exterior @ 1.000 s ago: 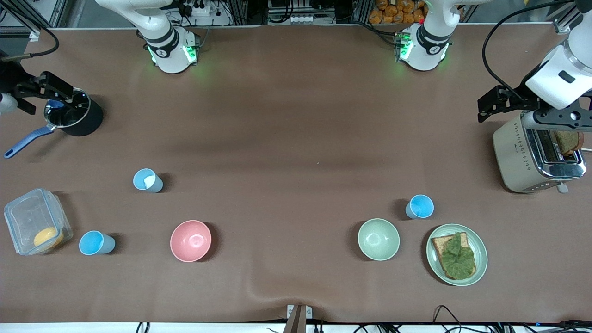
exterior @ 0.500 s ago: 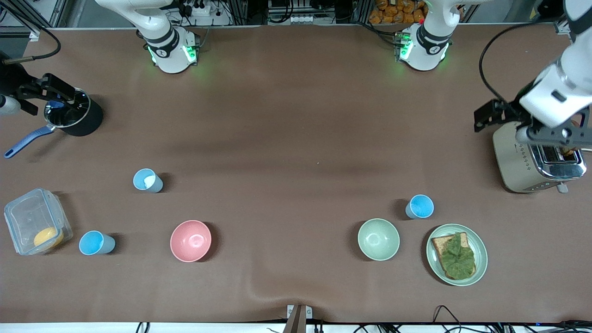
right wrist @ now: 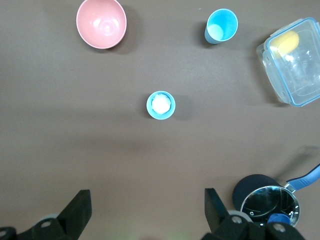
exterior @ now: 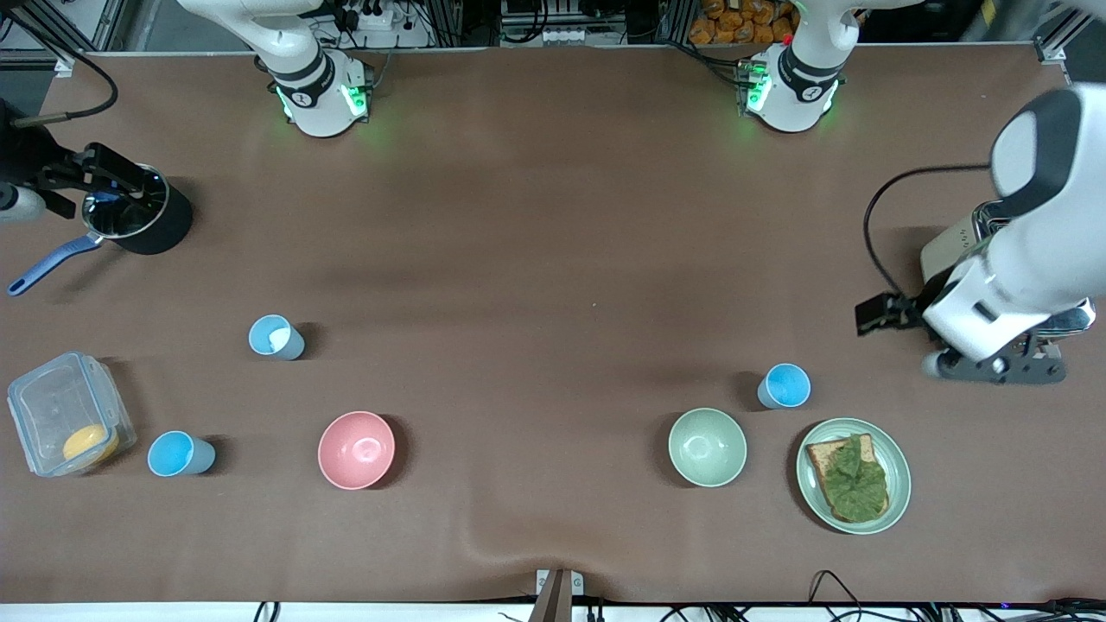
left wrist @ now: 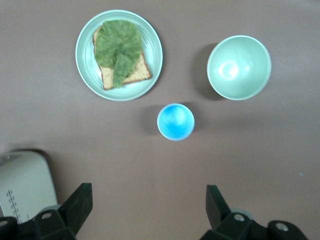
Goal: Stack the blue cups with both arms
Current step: 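Move the left gripper toward the blue cup by the green bowl, then grasp the blue cup with the right gripper while the left gripper grasps another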
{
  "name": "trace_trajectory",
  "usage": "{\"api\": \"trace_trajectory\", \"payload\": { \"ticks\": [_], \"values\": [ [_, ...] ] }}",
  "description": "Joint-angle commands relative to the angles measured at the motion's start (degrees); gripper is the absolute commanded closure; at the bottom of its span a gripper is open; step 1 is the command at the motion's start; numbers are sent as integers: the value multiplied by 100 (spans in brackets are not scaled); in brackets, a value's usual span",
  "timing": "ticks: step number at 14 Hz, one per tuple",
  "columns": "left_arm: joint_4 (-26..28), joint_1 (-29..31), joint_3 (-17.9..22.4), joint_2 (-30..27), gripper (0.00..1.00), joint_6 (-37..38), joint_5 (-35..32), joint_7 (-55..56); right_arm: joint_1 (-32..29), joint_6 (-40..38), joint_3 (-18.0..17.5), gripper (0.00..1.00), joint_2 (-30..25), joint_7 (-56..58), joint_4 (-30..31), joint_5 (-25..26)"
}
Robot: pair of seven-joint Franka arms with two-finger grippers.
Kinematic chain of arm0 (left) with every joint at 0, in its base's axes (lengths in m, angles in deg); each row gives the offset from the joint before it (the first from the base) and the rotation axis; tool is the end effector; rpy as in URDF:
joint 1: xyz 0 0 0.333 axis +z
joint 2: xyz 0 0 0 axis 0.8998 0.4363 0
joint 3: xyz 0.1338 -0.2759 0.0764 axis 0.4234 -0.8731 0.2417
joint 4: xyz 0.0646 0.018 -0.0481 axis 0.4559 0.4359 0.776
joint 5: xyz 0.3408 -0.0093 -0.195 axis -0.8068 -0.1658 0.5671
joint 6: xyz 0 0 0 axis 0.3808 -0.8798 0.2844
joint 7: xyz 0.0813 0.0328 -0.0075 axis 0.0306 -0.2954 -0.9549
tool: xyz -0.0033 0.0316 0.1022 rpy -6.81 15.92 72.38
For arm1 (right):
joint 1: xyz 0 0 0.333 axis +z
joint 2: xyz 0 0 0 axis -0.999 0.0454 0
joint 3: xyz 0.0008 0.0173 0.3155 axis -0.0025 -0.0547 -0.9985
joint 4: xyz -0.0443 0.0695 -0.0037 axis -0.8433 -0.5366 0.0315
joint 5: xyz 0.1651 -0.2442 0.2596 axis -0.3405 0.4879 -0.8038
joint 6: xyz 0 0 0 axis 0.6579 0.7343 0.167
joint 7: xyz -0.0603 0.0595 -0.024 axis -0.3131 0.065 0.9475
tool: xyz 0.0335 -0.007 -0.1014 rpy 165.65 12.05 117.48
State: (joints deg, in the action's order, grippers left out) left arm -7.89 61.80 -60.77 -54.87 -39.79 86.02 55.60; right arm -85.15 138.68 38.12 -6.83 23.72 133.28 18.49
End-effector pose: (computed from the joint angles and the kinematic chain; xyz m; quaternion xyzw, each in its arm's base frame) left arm 0.6617 -0.0967 0.5066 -0.9990 0.0447 0.0080 0.0059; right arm 0.5285 -0.0064 0.6205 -0.9985 -0.0454 0.0285 0.0107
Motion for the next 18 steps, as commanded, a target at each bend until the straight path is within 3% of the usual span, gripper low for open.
{"api": "trace_trajectory", "payload": {
  "ticks": [1, 5, 10, 15, 18],
  "values": [
    [-223, -75, -24, 337, 0, -102, -270, 158, -48, 74, -11, 0, 516, -33, -2, 76],
    [-39, -49, -33, 680, 0, -155, -384, 150, -49, 652, 174, 0, 1614, 82, 128, 111],
    [251, -4, -24, 1286, 0, -155, -463, 167, -172, 2375, 174, 0, 2450, 82, 780, 111],
    [235, 22, -24, 1910, 0, -646, -411, 281, -242, 3473, 174, 0, 2724, 99, 1622, 85],
    [235, 48, -24, 2148, 0, -1139, -419, 475, -242, 3712, 174, 0, 2873, 205, 1720, 85]
  ]
}}
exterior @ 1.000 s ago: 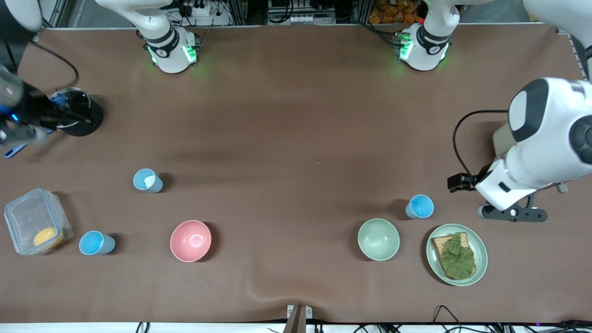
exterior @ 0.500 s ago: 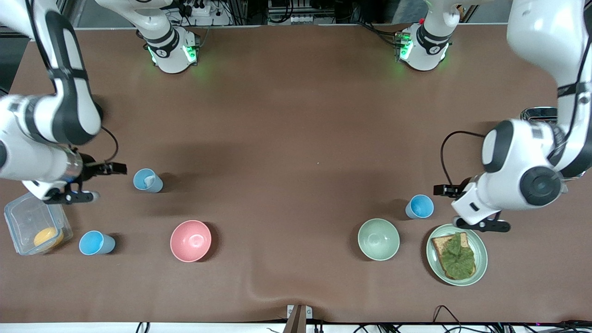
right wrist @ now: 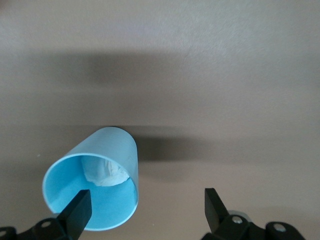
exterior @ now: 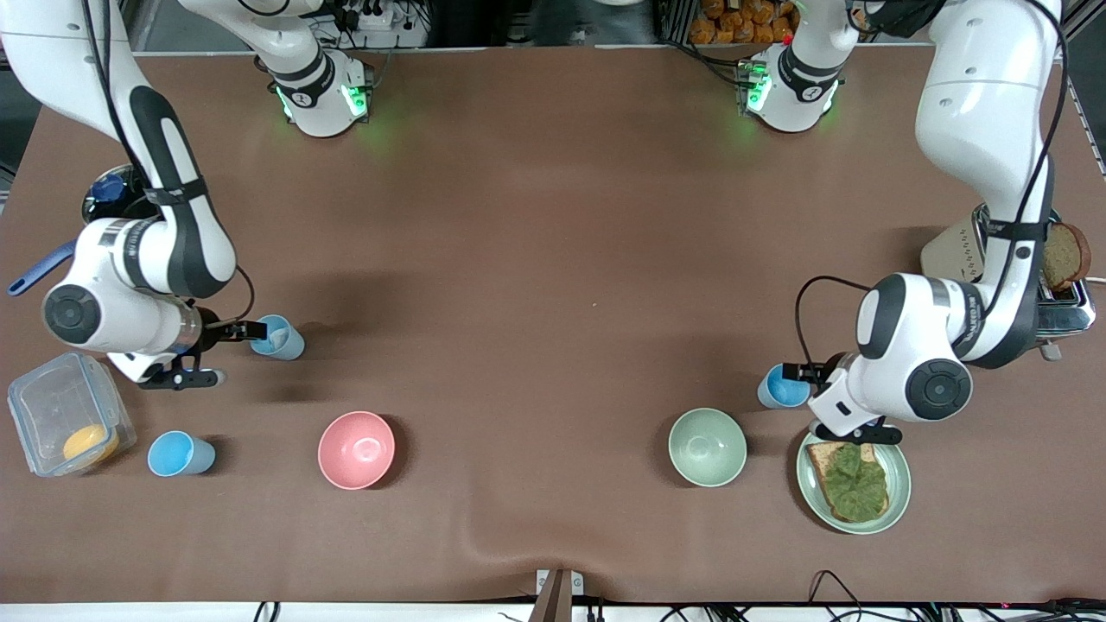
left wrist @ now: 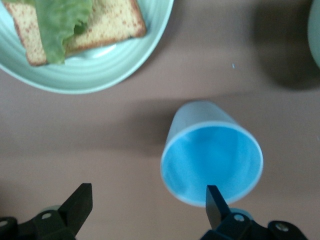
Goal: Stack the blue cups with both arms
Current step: 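Grasp the blue cup with the right gripper while the left gripper grasps another, then carry both blue cups toward the middle of the table with both grippers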
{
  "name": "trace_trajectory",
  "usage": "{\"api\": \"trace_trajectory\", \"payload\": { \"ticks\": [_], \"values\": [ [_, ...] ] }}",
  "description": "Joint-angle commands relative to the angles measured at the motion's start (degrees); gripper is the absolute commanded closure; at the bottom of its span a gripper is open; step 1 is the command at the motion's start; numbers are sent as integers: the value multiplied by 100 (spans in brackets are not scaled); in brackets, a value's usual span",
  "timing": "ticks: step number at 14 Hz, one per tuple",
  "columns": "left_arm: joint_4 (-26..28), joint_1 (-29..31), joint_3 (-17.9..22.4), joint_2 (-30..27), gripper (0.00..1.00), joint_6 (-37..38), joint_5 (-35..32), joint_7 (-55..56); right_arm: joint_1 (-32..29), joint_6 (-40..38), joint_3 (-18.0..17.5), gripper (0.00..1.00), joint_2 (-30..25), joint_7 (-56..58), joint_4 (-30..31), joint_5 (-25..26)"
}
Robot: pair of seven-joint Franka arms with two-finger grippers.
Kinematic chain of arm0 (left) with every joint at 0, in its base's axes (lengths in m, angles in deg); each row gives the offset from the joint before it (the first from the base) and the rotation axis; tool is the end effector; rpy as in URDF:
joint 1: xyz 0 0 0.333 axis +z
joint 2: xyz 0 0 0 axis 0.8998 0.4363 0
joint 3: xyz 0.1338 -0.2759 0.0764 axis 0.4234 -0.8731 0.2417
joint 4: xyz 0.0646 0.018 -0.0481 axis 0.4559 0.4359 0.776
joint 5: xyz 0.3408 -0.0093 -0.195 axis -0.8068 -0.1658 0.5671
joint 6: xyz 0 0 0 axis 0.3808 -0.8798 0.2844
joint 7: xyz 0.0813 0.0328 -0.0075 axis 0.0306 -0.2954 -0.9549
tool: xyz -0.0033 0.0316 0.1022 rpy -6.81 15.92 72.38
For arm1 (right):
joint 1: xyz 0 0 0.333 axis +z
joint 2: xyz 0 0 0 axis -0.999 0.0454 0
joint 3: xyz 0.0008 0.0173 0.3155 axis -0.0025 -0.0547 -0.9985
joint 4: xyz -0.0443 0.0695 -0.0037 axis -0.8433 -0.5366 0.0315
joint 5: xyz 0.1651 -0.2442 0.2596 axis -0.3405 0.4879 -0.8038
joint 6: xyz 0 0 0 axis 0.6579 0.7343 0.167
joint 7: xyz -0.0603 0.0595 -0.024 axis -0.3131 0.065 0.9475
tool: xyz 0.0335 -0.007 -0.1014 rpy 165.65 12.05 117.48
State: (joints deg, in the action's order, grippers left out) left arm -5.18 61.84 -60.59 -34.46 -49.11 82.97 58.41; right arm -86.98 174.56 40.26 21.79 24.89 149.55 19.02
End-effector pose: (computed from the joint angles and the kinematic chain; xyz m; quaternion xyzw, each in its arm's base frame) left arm 0.6899 -0.0946 0.2519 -0.9914 0.0310 0.1246 0.0248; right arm 0.5977 -0.0476 0.2467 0.9939 0.0210 -0.1077 0.0061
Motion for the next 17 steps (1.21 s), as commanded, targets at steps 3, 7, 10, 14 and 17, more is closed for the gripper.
{"api": "trace_trajectory", "payload": {
  "ticks": [3, 7, 10, 14, 17],
  "values": [
    [-36, 45, -42, 274, 0, -436, -132, 202, 11, 222, -49, 44, 126, 88, 120, 14],
    [-27, 62, -42, 318, 93, -1024, 87, 806, 37, 248, -67, 100, 161, 97, 120, 6],
    [-27, 10, -42, 327, 100, -1060, 53, 861, 195, 257, -67, 100, 205, 97, 112, 14],
    [-27, 18, -42, 318, 100, -1060, 35, 861, 545, 161, -207, 100, 13, 89, -81, 14],
    [-18, 10, -42, 292, 100, -1043, 35, 888, 1134, -322, -443, 100, -23, -463, -668, -39]
  ]
}}
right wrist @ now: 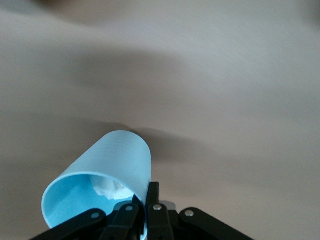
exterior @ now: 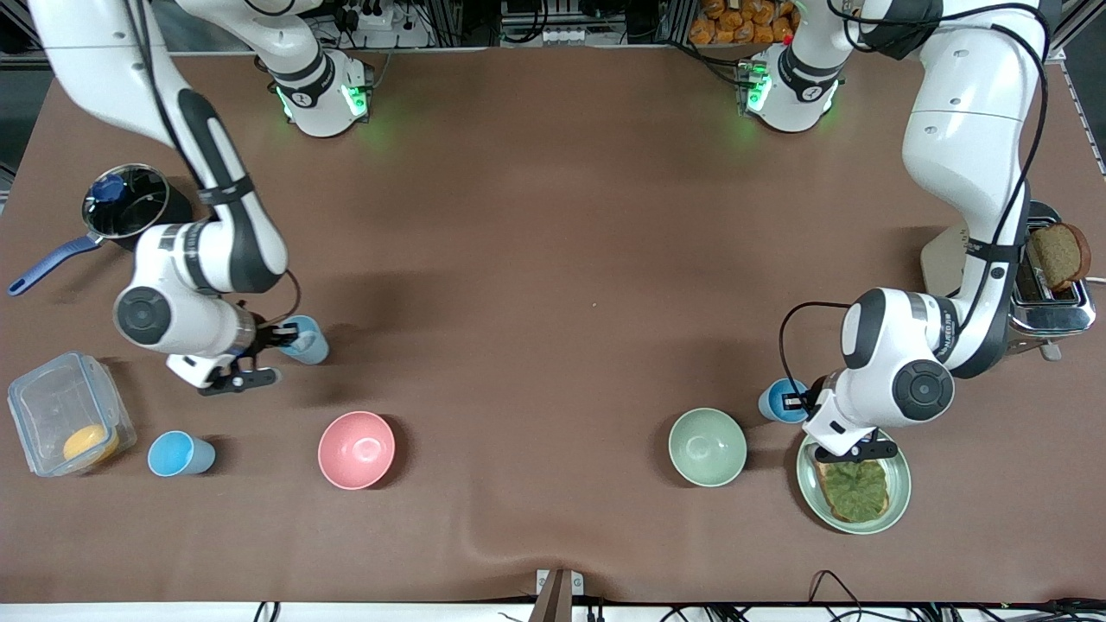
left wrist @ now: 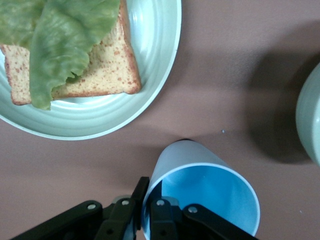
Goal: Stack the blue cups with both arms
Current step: 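Carry both blue cups toward the middle of the table with both grippers, then set the cup down with the right gripper while the left gripper approaches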
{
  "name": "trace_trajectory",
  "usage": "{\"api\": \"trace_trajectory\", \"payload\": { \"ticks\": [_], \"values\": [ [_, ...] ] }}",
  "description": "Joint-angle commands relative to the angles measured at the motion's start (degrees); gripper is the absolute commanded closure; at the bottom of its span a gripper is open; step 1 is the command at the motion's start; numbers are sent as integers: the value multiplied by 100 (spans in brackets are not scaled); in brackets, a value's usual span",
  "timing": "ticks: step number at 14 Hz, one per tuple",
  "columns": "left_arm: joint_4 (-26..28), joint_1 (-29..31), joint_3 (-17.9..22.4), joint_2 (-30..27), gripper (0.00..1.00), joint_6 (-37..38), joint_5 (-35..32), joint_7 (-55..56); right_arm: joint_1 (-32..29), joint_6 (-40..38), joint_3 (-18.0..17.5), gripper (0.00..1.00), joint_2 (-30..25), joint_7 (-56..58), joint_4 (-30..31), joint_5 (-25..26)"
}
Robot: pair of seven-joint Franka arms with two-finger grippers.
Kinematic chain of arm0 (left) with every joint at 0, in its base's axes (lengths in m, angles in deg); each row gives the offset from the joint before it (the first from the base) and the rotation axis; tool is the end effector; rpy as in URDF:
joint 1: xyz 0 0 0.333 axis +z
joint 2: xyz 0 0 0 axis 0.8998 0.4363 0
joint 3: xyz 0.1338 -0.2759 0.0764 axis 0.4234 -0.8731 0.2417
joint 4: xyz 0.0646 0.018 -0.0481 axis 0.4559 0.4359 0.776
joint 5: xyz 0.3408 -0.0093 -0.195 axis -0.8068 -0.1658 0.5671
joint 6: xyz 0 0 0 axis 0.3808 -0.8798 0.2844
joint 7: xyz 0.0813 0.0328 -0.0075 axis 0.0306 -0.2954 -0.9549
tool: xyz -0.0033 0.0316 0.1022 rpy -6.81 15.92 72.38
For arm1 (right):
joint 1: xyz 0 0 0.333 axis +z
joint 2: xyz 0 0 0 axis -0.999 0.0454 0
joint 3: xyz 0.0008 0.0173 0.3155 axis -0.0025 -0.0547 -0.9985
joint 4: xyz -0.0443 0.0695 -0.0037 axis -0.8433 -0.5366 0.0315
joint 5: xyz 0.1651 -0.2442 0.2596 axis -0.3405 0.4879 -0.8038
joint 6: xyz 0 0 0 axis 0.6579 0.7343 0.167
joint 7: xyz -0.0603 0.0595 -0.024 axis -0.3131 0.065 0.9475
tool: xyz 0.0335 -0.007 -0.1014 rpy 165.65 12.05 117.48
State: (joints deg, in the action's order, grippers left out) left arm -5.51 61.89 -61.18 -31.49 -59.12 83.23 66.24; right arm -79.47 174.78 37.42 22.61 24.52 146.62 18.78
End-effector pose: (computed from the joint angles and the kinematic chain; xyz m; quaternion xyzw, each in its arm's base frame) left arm 0.7068 -0.1042 0.2301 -0.9975 -0.0344 0.0617 0.0093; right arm 0.6126 0.0618 0.2578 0.9906 0.1054 -0.0870 0.0043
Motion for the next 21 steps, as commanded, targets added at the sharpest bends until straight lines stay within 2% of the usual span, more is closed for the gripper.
{"api": "trace_trajectory", "payload": {
  "ticks": [1, 3, 5, 6, 7, 9, 11, 13, 15, 19, 21],
  "values": [
    [15, 22, 17, -40, 100, -24, 9, 122, 446, -432, -352, 100, -105, -733, -499, -23],
    [15, 66, 17, -198, 100, 46, 9, 113, 761, -433, -669, 100, -70, -1243, -658, -15],
    [6, 75, 8, -514, 100, 230, 71, 122, 1202, -354, -722, 100, -18, -1648, -720, -15],
    [-3, 75, 8, -654, 100, 292, 79, 131, 1229, -293, -949, 100, 44, -1815, -729, -23],
    [-3, 92, -1, -778, 100, 293, 88, 166, 1281, -40, -1125, 100, 79, -1930, -729, -23],
    [-3, 92, -1, -919, 100, 301, 280, 192, 1553, 445, -1206, 100, 202, -2596, -729, -23],
    [-3, 92, -27, -1094, 100, 651, 483, 262, 1651, 543, -1503, 100, 499, -3194, -956, -6],
    [6, 14, -132, -1183, 100, 924, 501, 621, 2001, 595, -1531, 100, 851, -3573, -1264, 38],
    [24, -13, -430, -1183, 100, 1065, 501, 1165, 2169, 788, -1566, 100, 1133, -3899, -1502, 56],
    [111, -180, -879, -1227, 100, 1425, 493, 1888, 2284, 965, -1654, 100, 1336, -4180, -1529, 91],
    [776, -137, -1125, -1699, 100, 1304, 493, 1898, 2336, 939, -1654, 100, 1459, -4391, -1713, 65]
  ]
}}
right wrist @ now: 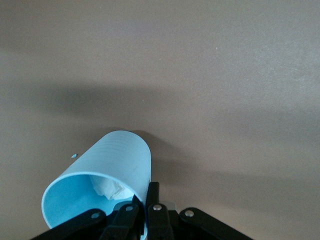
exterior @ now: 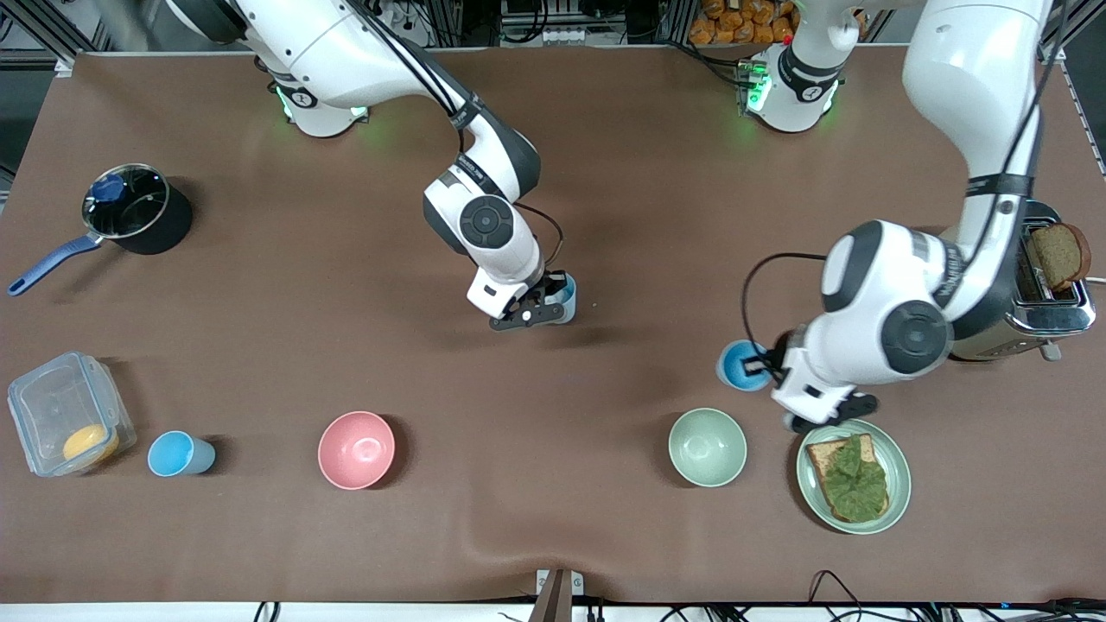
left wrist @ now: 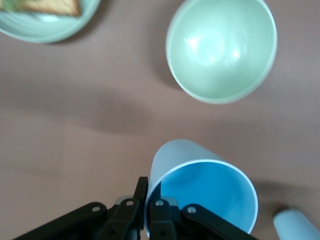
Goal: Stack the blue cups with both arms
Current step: 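Set the cup down with the right gripper while the left gripper approaches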
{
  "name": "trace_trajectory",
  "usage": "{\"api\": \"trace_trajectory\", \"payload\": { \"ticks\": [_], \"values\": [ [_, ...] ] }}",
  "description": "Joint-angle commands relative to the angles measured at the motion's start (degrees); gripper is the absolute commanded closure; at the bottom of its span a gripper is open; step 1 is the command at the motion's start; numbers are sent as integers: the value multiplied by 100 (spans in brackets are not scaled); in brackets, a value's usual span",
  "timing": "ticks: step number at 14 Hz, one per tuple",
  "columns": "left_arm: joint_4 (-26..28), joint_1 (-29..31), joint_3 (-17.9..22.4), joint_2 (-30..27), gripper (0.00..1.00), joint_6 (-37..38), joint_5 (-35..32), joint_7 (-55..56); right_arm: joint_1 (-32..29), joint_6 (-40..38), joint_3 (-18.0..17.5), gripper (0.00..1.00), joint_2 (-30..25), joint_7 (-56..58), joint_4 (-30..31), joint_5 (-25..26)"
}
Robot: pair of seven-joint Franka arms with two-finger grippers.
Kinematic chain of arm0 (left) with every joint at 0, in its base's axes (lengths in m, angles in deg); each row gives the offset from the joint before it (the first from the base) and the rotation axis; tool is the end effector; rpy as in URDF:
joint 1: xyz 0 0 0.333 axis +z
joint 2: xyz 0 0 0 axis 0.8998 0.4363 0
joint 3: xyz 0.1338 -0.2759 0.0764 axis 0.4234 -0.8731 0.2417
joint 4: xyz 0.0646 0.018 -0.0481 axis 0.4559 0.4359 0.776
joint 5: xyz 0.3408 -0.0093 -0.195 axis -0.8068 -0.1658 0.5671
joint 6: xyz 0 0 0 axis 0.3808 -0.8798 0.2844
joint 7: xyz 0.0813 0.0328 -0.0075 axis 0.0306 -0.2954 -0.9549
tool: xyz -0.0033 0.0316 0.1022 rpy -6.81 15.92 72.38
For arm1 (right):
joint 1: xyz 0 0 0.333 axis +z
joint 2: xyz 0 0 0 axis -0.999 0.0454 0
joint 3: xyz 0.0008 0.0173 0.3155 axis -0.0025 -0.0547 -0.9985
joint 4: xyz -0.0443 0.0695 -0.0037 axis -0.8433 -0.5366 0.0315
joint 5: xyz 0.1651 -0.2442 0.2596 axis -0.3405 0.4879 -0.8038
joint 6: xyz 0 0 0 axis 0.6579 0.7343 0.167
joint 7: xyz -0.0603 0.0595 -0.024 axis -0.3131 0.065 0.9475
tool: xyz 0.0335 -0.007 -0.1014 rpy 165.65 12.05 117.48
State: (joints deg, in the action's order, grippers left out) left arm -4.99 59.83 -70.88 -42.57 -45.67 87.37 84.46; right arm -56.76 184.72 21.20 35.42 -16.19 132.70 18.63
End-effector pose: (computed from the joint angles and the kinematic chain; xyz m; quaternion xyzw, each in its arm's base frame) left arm 0.6559 -0.2221 0.3569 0.9881 0.1131 -0.1014 0.0249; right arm 0.5084 0.4709 0.2375 -0.9948 -0.0609 0.0362 0.0728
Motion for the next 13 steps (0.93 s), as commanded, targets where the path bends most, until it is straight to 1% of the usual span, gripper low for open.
{"api": "trace_trajectory", "payload": {
  "ticks": [1, 2, 3, 4, 7, 8, 11, 12, 13],
  "values": [
    [989, 95, -278, -794, 100, -199, 87, 76, 74, -82, -32, 100, 205, -339, -331, 54],
    [1165, 78, -340, -883, 100, -305, 96, 85, 65, -126, -32, 100, 196, -339, -366, 19],
    [1219, 69, -445, -893, 100, -375, 105, 111, 4, -265, -32, 100, 196, -339, -488, 1],
    [1342, 78, -559, -901, 100, -559, 113, 164, -5, -597, -24, 100, 196, -348, -567, 18],
    [2009, 78, -744, -1138, 100, -1559, 113, 453, -49, -1284, -15, 100, 187, -400, -717, 80],
    [2054, 69, -806, -1130, 100, -1719, 113, 533, -66, -1364, -6, 100, 187, -400, -726, 80],
    [2020, 17, -815, -1077, 100, -1764, 131, 630, -93, -1321, -6, 100, 292, -418, -717, 27],
    [1994, 8, -824, -1051, 100, -1817, 131, 639, -93, -1321, -6, 92, 301, -435, -717, 36],
    [1976, 8, -824, -1025, 100, -1887, 148, 665, -102, -1321, -6, 69, 310, -436, -717, 36]
  ]
}}
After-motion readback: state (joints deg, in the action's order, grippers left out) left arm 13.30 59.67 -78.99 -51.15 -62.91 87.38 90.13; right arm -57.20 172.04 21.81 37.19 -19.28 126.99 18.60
